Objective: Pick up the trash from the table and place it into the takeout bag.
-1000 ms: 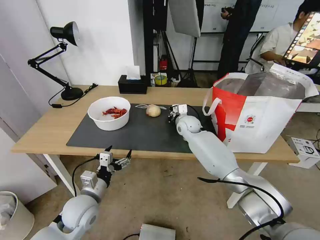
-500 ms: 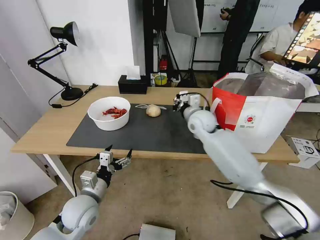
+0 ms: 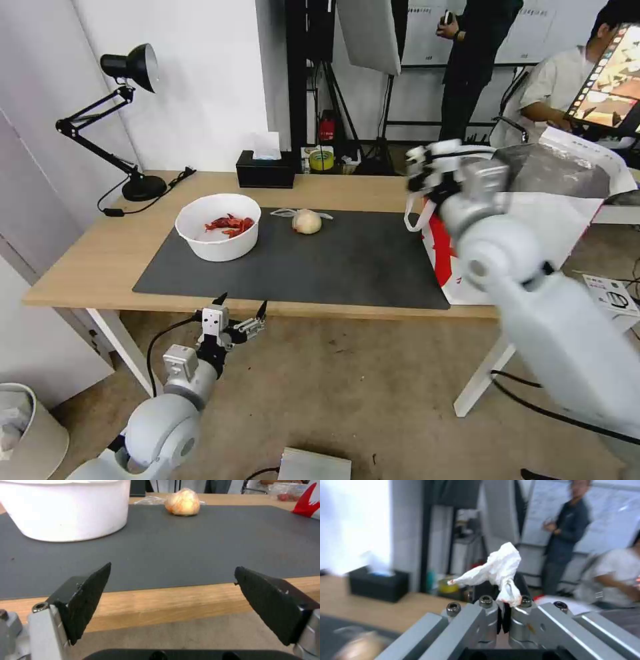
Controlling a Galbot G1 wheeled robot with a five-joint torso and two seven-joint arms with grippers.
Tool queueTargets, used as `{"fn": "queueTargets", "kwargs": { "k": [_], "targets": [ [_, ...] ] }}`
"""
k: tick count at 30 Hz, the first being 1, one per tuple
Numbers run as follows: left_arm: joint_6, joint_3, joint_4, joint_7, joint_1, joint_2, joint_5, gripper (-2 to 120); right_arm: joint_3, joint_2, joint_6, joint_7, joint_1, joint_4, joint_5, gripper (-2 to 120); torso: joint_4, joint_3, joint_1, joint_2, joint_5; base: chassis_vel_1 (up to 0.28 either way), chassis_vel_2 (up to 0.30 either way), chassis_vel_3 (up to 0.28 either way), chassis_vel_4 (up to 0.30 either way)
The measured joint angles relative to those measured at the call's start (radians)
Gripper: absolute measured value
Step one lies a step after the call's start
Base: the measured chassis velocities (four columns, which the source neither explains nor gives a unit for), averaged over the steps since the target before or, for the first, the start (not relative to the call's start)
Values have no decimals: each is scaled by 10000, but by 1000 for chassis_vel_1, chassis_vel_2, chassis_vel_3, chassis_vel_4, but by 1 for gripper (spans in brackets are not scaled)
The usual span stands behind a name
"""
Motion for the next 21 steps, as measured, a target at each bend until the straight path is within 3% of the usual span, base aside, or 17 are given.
{"fn": "queueTargets", "kwargs": {
  "k": [8, 21],
  "targets": [
    [51, 143, -57, 3, -93, -141, 43, 100, 531, -707, -150, 403, 187, -782, 701, 0, 1, 1, 1, 0, 1, 0, 0, 0, 0],
    [61, 81, -153, 6, -186, -2, 30, 100, 632, -580, -129, 1009, -155, -1802, 2005, 3, 1, 1, 2, 0, 0, 0, 0, 0, 0]
  ]
}}
